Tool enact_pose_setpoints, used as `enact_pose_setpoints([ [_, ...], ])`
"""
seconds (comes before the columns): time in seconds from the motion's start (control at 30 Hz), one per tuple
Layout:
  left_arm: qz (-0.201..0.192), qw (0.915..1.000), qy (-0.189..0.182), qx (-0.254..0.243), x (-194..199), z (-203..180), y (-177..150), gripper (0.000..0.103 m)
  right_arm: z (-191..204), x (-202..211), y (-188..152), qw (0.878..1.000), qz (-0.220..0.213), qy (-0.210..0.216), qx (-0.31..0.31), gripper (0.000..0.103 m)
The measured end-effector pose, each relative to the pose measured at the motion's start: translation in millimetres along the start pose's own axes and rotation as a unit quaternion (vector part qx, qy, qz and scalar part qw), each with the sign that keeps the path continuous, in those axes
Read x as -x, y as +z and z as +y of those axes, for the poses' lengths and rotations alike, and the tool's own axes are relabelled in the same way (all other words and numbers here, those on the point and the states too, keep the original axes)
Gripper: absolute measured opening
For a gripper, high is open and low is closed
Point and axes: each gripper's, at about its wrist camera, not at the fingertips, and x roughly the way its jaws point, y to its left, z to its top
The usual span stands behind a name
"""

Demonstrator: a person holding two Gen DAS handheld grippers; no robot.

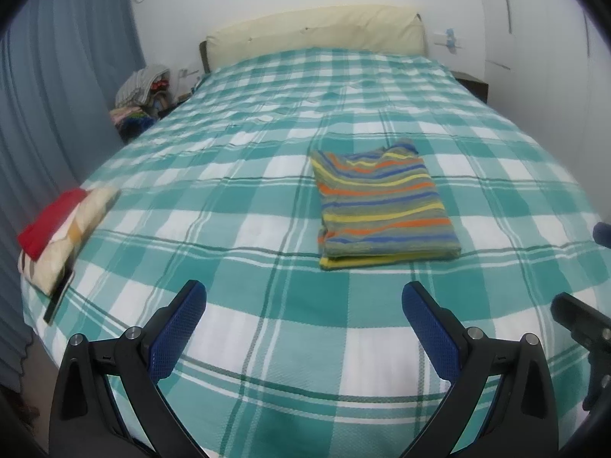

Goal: Fold small clothes

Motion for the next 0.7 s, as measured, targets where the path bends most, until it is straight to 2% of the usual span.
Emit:
enact_pose_setpoints([
  [0.47, 0.000, 0.9996, -0.025, 0.010, 13, -5, 6, 0.103, -3, 11, 11, 1.000, -0.006, -0.012, -0.019, 0.102],
  [0.7, 0.008, 0.9998, -0.013, 0.010, 16, -8, 7, 0.103, 1, 12, 21, 1.000, -0.006, -0.013, -0.025, 0.103],
])
